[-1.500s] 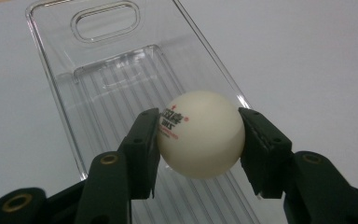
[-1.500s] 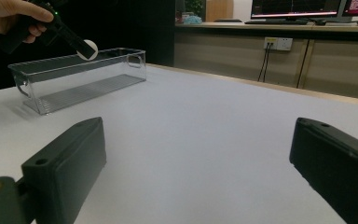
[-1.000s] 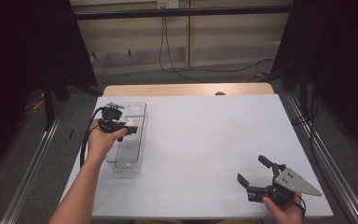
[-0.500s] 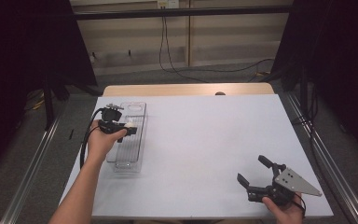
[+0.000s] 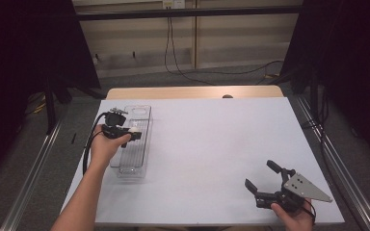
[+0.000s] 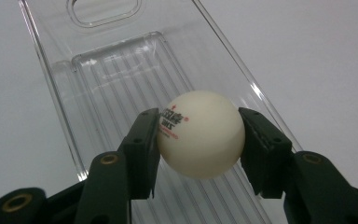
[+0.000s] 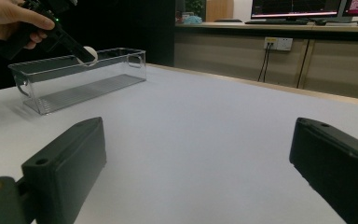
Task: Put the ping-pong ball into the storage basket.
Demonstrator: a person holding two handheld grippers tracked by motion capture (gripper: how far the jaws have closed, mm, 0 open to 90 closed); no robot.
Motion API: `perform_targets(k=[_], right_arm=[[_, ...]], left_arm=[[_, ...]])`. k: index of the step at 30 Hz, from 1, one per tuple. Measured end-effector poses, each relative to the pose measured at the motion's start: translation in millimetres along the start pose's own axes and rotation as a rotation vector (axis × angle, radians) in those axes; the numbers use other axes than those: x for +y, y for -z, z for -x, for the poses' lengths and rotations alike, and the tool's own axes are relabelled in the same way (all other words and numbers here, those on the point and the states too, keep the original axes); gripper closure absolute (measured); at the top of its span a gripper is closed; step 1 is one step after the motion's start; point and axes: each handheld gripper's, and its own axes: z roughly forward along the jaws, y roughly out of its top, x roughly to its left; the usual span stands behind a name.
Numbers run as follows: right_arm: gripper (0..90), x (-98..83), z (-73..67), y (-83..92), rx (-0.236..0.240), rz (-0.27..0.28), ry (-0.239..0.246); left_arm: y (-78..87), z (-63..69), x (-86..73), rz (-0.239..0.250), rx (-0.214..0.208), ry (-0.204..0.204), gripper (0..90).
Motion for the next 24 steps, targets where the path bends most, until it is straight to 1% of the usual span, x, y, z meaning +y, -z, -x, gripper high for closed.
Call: perform_targets(k=[3, 4, 5, 7, 8, 11, 12, 13, 14, 15, 17, 24], right_arm=[[3.2, 0.1, 0.0, 0.0, 0.001, -0.001, 0.001], [3.2, 0.1, 0.0, -0.1, 0.001, 0.000, 0.002], [3.2, 0.1, 0.0, -0.1, 0.001, -0.001, 0.001], [3.2, -0.1, 0.1, -0.2, 0.002, -0.001, 0.002], [3.2, -0.1, 0.1, -0.2, 0.002, -0.001, 0.001], [3.2, -0.1, -0.3, -0.8, 0.003, 0.002, -0.004], [3.2, -0.1, -0.2, -0.9, 0.002, 0.002, -0.002], [3.3, -0.1, -0.3, -0.9, 0.003, 0.002, -0.001], [3.3, -0.1, -0.2, -0.9, 0.002, 0.002, -0.002], [3.3, -0.1, -0.3, -0.8, 0.002, 0.001, -0.003], [3.3, -0.1, -0.2, -0.7, -0.001, 0.002, -0.003], [3.3, 0.1, 0.0, -0.4, 0.000, 0.001, 0.000]], left_arm=[[-0.4, -0.6, -0.5, 0.000, 0.010, -0.007, 51.1], [-1.0, -0.3, -1.0, 0.006, 0.020, -0.005, 51.1], [-1.1, -0.7, -1.2, 0.001, 0.006, -0.005, 51.0], [-1.6, -0.6, -1.6, 0.006, 0.009, 0.003, 51.1], [-1.1, -1.3, -1.5, -0.005, 0.006, -0.005, 51.1], [-2.3, -1.2, -2.3, 0.000, 0.011, -0.007, 51.1], [-2.0, -1.6, -2.3, -0.010, 0.005, -0.007, 51.1], [-1.8, -2.0, -2.5, -0.017, 0.010, -0.015, 51.1], [-2.0, -2.5, -2.8, -0.017, 0.003, -0.016, 51.0], [-2.5, -2.1, -3.2, -0.011, 0.006, -0.005, 51.0], [-2.9, -1.9, -3.6, -0.007, 0.010, -0.002, 51.0], [-3.5, -1.3, -3.6, -0.011, 0.007, -0.007, 51.0]])
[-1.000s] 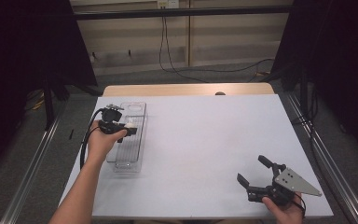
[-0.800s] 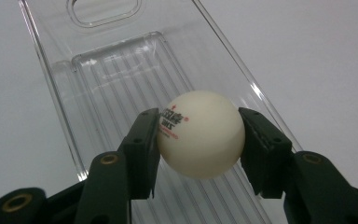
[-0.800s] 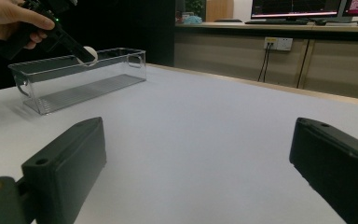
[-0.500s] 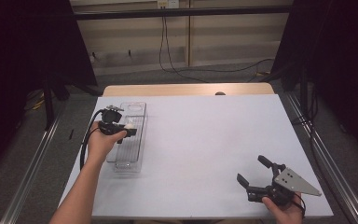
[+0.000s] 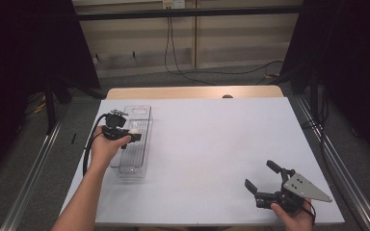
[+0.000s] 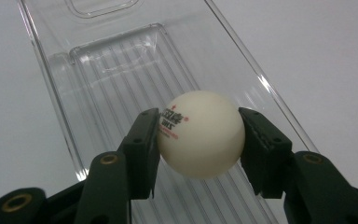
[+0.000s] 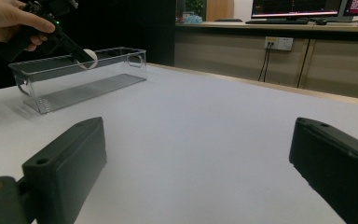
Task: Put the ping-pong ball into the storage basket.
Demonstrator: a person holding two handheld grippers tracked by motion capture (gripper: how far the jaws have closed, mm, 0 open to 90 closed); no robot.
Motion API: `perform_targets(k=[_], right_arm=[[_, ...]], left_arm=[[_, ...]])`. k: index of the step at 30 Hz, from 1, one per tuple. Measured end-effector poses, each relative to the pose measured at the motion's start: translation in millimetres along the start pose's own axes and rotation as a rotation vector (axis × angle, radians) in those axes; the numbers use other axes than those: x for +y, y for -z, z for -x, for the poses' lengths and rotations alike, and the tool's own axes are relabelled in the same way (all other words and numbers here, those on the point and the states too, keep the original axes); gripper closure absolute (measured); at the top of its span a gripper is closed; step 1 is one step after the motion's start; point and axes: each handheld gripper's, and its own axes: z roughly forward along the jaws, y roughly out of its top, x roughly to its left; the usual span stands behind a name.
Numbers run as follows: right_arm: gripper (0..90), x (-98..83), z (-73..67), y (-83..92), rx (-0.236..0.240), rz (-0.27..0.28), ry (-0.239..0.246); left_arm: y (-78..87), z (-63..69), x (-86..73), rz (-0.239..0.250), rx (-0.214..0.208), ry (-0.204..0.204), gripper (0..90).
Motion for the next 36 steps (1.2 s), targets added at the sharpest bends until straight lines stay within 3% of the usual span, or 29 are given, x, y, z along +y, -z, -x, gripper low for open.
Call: perform_targets(k=[14, 16, 24, 26, 27, 33, 36], right_arm=[[3.4, 0.0, 0.1, 0.4, 0.000, 0.000, -0.001], [3.4, 0.0, 0.2, 0.5, 0.000, 0.000, -0.001], [3.4, 0.0, 0.2, 0.5, 0.000, -0.001, -0.001], [3.4, 0.0, 0.2, 0.5, 0.000, -0.002, 0.000], [3.3, 0.1, 0.2, 0.6, 0.001, -0.001, -0.001], [3.4, 0.0, 0.3, 0.4, -0.001, 0.000, 0.000], [3.3, 0.2, 0.4, 0.7, -0.001, -0.003, 0.003]], left_arm=[[-1.6, 1.4, -0.8, 0.011, 0.011, 0.001, 50.8], [0.3, -0.1, -0.2, -0.012, 0.003, -0.025, 50.7], [2.1, 0.1, -0.3, -0.006, 0.002, -0.010, 48.3], [1.8, 1.0, -0.6, 0.015, 0.004, 0.004, 47.9], [3.5, -0.3, -0.2, 0.002, 0.005, -0.013, 47.9], [6.6, 0.3, -0.5, 0.013, -0.007, -0.001, 46.1], [9.2, -0.4, -0.4, 0.007, -0.010, -0.013, 44.8]])
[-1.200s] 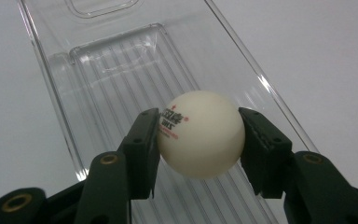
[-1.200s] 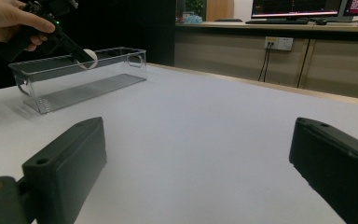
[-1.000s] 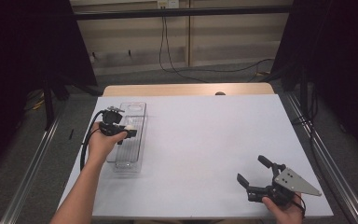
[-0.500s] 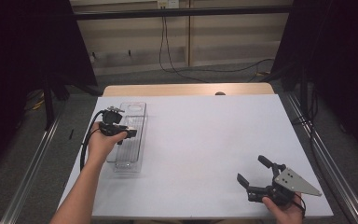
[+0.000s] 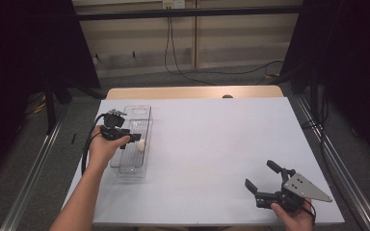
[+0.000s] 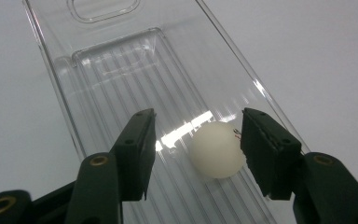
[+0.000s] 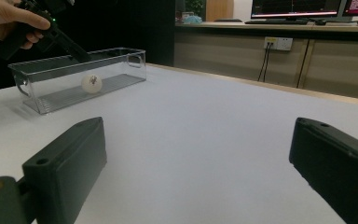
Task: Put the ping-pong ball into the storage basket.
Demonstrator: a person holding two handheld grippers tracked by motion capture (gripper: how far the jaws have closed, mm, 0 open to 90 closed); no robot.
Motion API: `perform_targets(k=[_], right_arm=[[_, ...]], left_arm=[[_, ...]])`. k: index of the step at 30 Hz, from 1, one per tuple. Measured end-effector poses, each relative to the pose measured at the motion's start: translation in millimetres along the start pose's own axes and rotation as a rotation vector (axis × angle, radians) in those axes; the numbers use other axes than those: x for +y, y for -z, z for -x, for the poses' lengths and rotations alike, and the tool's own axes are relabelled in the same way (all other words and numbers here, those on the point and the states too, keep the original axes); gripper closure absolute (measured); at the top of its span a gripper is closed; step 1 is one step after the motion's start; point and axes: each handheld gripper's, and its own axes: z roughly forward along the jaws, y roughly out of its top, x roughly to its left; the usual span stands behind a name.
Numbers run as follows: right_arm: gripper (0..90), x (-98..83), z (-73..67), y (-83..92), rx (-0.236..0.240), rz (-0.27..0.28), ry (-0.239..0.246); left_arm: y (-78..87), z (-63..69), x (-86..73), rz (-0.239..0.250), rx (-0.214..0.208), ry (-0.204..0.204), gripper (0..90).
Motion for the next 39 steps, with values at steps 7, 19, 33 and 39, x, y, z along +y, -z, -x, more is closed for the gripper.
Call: perform_targets(k=[7, 19, 33, 39], right_arm=[[3.4, 0.0, -0.3, -0.3, -0.001, 0.001, -0.001], [3.3, -0.1, -0.4, -0.3, -0.001, 0.000, -0.001], [3.4, -0.4, -0.6, -0.5, -0.003, 0.000, -0.005], [3.4, -0.3, -0.6, 0.0, -0.002, -0.001, -0.004]], left_arm=[[4.5, -0.4, -0.3, 0.027, -0.004, 0.021, 38.2], [14.8, -0.9, -1.4, 0.043, 0.003, 0.015, 25.2], [26.3, 4.6, -3.9, 0.096, 0.010, 0.021, 14.6], [31.6, 6.8, -6.7, 0.128, 0.008, 0.013, 12.1]])
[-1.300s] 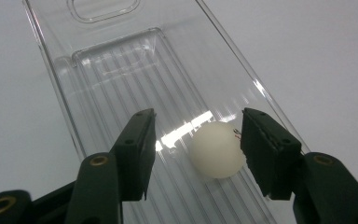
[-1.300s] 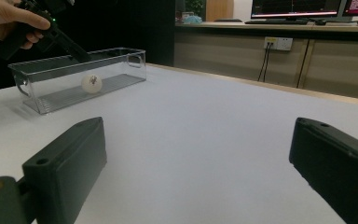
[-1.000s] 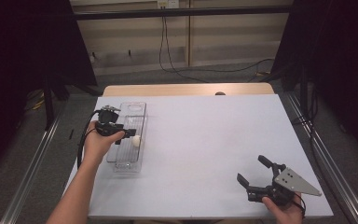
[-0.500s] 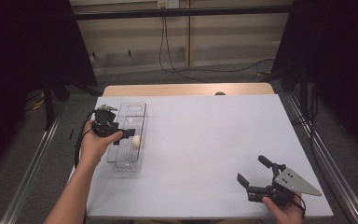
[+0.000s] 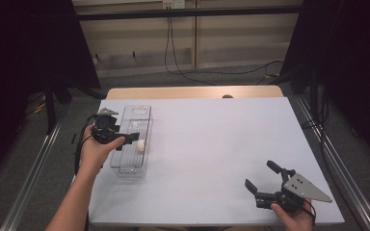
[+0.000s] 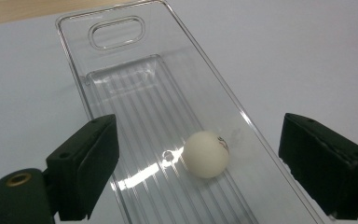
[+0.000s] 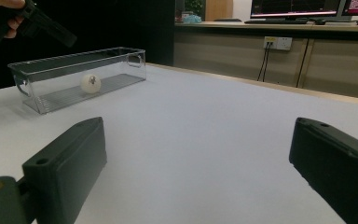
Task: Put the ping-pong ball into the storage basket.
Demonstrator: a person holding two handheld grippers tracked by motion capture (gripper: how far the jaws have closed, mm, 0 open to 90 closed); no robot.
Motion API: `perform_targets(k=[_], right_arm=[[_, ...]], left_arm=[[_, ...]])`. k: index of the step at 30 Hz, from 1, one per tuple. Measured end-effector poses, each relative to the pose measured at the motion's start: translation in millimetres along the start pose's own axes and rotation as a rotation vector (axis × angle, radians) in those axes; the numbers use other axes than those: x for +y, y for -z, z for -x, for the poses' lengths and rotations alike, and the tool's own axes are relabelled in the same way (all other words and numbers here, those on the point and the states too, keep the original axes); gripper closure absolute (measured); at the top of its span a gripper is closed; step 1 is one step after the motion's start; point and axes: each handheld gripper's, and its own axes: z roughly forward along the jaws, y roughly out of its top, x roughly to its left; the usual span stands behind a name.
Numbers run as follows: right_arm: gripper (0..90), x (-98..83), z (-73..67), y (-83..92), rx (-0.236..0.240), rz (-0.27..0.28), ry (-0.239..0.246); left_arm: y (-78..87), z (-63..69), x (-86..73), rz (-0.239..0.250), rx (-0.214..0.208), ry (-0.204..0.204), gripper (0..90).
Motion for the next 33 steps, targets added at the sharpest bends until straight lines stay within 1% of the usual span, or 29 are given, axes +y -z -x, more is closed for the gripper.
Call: perform_targets(k=[1, 2, 3, 4, 7, 8, 9, 10, 12, 13, 14, 15, 16, 17, 21, 23, 24, 25, 26, 27, 29, 30, 31, 33], right_arm=[[3.4, 0.1, -0.1, -0.1, 0.001, -0.001, -0.001], [3.4, 0.1, -0.1, -0.2, 0.004, -0.001, 0.003], [3.4, 0.2, -0.1, -0.4, 0.005, 0.000, 0.008], [3.4, 0.3, -0.8, -0.6, 0.003, 0.001, 0.000], [3.4, 0.1, -0.4, -0.8, 0.002, 0.002, 0.003], [3.4, 0.1, -0.1, -0.6, 0.001, 0.002, 0.004], [3.4, 0.0, -0.2, -0.7, 0.000, 0.004, 0.000], [3.4, 0.1, -0.3, -0.4, -0.001, 0.002, -0.003], [3.4, 0.0, -0.2, -0.4, 0.001, 0.001, 0.001], [3.4, 0.0, -0.1, -0.5, 0.000, 0.002, 0.004], [3.4, 0.0, 0.0, -0.7, 0.000, 0.003, 0.005], [3.4, -0.1, -0.4, -0.9, 0.002, 0.003, 0.001], [3.4, -0.1, -0.6, -1.0, 0.002, 0.002, 0.001], [3.4, -0.2, -0.6, -1.1, 0.001, 0.002, 0.001], [3.4, -0.1, -0.6, -0.8, 0.002, 0.001, 0.001], [3.4, -0.1, -0.3, -0.7, 0.001, 0.002, 0.003], [3.3, -0.1, -0.4, -0.6, 0.003, 0.000, 0.000], [3.4, -0.1, -0.5, -0.6, 0.003, -0.001, -0.001], [3.4, -0.1, -0.7, -0.6, 0.002, 0.000, -0.001], [3.4, 0.0, -0.7, -0.6, 0.002, 0.000, 0.000], [3.4, 0.1, -0.7, -0.6, 0.002, 0.001, 0.001], [3.4, 0.0, -0.4, -0.8, 0.003, 0.003, 0.003], [3.4, 0.0, -0.3, -0.7, 0.001, 0.002, 0.003], [3.4, 0.1, -0.2, -0.6, 0.000, 0.003, 0.004]], left_arm=[[1.0, 1.1, -0.4, 0.009, 0.001, 0.011, 12.1], [2.8, 0.7, -0.7, 0.008, -0.001, 0.001, 12.1], [3.1, 2.0, -1.4, 0.023, -0.002, 0.012, 12.1], [4.4, 1.9, -1.9, 0.020, -0.006, 0.000, 12.1], [5.9, 4.3, -3.8, 0.045, -0.006, 0.011, 11.6], [6.7, 4.1, -4.3, 0.052, -0.001, 0.004, 11.6], [8.2, 3.8, -4.9, 0.044, -0.006, -0.007, 11.6], [8.3, 4.8, -5.8, 0.056, -0.005, 0.003, 11.6], [9.2, 5.3, -7.6, 0.061, -0.003, -0.003, 11.4], [9.4, 6.5, -8.8, 0.071, -0.009, 0.006, 11.2], [10.6, 5.8, -9.4, 0.062, -0.015, -0.015, 11.1], [11.2, 6.7, -10.1, 0.068, -0.006, -0.017, 11.1], [11.8, 7.1, -10.8, 0.070, -0.015, -0.018, 11.0], [12.7, 7.4, -11.4, 0.068, -0.015, -0.024, 10.8], [15.0, 9.9, -13.9, 0.091, -0.018, -0.018, 10.5], [16.4, 10.2, -15.4, 0.095, -0.024, -0.027, 10.1], [16.4, 11.5, -16.1, 0.103, -0.021, -0.018, 10.1], [16.8, 11.7, -16.8, 0.106, -0.026, -0.020, 10.0], [17.5, 12.1, -17.4, 0.107, -0.021, -0.026, 9.9], [17.4, 12.6, -18.0, 0.115, -0.028, -0.022, 9.9], [18.4, 13.2, -18.9, 0.113, -0.019, -0.027, 9.7], [19.4, 12.5, -19.1, 0.108, -0.018, -0.038, 9.5], [19.4, 13.3, -19.5, 0.118, -0.026, -0.030, 9.3], [20.4, 14.7, -20.3, 0.124, -0.021, -0.031, 9.3]])
